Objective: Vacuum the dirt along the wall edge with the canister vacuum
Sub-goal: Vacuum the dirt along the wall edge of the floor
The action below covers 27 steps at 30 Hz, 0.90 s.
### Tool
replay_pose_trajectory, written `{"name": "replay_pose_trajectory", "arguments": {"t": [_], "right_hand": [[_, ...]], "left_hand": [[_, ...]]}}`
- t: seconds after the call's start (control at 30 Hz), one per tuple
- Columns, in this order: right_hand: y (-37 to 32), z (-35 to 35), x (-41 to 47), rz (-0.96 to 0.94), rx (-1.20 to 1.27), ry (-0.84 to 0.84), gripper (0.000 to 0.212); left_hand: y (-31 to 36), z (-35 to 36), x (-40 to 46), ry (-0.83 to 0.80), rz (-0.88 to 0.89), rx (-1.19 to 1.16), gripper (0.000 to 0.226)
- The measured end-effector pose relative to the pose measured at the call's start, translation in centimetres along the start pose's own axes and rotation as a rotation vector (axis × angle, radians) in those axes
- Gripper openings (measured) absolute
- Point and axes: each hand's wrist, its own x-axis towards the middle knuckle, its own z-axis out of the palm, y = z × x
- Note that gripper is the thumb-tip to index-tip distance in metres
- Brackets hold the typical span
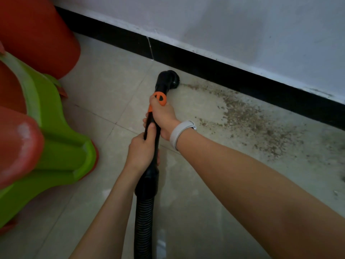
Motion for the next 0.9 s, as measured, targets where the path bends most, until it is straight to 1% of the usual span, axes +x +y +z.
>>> {"name": "replay_pose_trajectory", "arguments": {"t": [0.23, 0.4, 0.63, 0.9], "right_hand": [[-0.9, -4.2, -1.0, -0.028, 0.033, 0.076, 0.030], [-1.1, -7.0, -1.2, -0.055, 0.042, 0.103, 0.029], [-0.9, -9.0, -1.7, -0.064, 0.055, 0.128, 0.028], [-0.3, -11.7, -2.9, -0.096, 0.097, 0.197, 0.029]], "left_hand": [[0.9, 3.1, -0.8, -0.082, 0.046, 0.050, 0.058], [1.3, 5.5, -1.3, -0.136, 0.034, 0.035, 0.055], [1.4, 7.1, -2.5, -0.156, 0.038, 0.046, 0.054], [1.3, 8.8, -4.0, -0.235, 0.071, 0.082, 0.052]]}}
